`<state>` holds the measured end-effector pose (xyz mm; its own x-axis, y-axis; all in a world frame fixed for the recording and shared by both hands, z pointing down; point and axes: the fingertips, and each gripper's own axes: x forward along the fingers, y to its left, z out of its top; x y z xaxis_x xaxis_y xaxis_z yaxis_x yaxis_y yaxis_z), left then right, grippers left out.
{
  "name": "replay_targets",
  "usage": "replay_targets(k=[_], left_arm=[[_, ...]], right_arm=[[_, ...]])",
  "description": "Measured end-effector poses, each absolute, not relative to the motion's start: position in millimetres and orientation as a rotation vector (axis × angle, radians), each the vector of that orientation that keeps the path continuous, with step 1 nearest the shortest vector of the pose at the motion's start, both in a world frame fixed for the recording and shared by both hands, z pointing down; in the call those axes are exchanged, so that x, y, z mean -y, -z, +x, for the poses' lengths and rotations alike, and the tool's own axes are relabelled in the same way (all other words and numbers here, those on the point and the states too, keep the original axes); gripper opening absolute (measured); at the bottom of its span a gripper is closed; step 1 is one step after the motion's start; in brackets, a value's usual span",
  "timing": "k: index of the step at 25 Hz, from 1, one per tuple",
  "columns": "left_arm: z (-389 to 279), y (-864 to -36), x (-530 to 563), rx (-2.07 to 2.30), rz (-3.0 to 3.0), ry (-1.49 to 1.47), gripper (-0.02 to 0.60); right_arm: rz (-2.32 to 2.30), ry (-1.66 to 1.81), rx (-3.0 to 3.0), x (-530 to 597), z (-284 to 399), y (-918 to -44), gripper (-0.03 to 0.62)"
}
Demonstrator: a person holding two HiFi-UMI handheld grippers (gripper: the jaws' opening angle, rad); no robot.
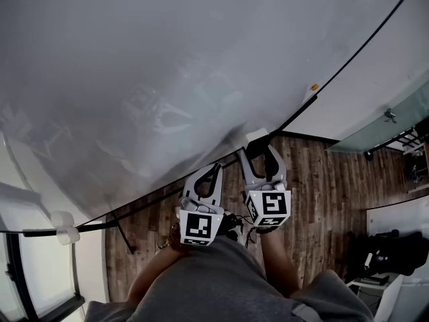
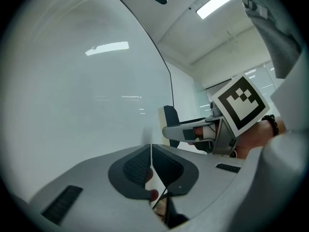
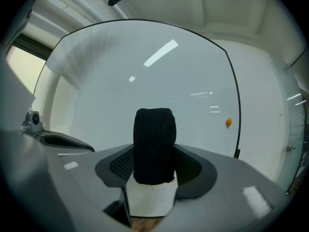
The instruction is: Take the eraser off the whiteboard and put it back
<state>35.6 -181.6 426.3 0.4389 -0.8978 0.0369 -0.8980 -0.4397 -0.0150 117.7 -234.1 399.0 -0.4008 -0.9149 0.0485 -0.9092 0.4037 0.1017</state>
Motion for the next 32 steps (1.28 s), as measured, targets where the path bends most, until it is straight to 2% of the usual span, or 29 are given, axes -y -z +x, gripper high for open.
replay_targets(k=[32], left_arm=[[34,-428,121,1.531,2.741,-0.077,0.008]], right_arm=[[1.782,0.075,2.478,160,121,-400,0.239]])
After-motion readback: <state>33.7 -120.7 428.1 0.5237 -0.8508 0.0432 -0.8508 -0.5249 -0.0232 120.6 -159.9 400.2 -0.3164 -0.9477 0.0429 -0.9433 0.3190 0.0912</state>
